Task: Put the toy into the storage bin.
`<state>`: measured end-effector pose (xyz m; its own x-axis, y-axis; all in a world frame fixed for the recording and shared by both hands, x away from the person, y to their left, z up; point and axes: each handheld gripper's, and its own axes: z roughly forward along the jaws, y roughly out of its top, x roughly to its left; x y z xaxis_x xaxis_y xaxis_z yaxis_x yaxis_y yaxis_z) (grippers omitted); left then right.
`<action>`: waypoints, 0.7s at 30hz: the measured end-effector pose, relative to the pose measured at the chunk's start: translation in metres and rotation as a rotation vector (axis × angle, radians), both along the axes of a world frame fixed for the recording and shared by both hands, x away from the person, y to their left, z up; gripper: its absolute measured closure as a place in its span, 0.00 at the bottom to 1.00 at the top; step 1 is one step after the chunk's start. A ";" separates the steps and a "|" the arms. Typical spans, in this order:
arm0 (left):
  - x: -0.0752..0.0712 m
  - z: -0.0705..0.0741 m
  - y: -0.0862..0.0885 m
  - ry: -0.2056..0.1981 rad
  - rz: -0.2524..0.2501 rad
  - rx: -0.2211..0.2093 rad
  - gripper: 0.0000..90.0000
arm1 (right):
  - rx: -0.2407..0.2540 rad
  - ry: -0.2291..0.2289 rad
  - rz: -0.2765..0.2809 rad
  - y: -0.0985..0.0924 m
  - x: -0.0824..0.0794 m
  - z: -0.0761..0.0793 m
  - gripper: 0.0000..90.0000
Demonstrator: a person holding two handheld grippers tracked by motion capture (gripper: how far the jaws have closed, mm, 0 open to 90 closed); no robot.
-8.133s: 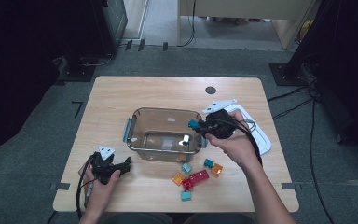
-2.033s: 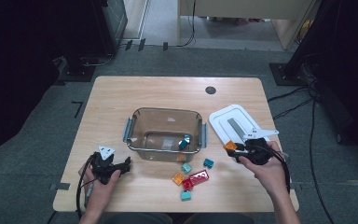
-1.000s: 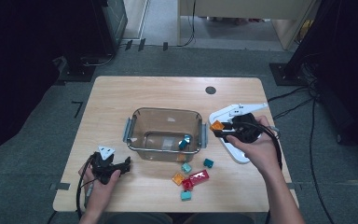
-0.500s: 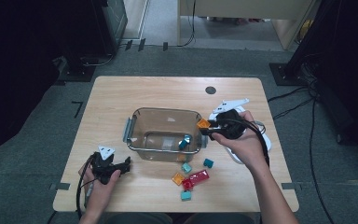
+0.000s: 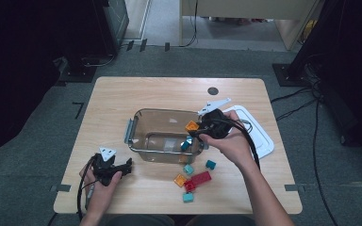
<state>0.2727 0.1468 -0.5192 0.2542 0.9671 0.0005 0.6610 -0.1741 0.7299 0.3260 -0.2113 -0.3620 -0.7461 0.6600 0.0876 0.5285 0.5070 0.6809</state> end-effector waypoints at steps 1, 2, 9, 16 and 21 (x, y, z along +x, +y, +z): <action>0.000 0.000 0.000 0.000 0.000 0.000 0.12 | -0.004 0.004 0.003 0.002 0.001 -0.002 0.67; 0.000 0.000 0.000 0.000 0.000 0.000 0.12 | -0.009 0.007 0.007 0.005 0.002 -0.003 0.67; 0.000 0.000 0.000 0.000 0.000 0.000 0.12 | -0.041 0.025 0.020 0.016 0.007 -0.012 0.67; 0.000 0.000 0.000 0.000 -0.001 0.000 0.12 | -0.068 0.055 0.033 0.025 0.013 -0.021 0.67; 0.000 0.000 0.000 0.000 0.000 0.000 0.12 | -0.099 0.078 0.033 0.030 0.017 -0.028 0.67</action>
<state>0.2728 0.1468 -0.5192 0.2545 0.9671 0.0005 0.6610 -0.1744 0.7298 0.3433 -0.1810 -0.3896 -0.7611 0.6435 0.0818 0.5599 0.5880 0.5837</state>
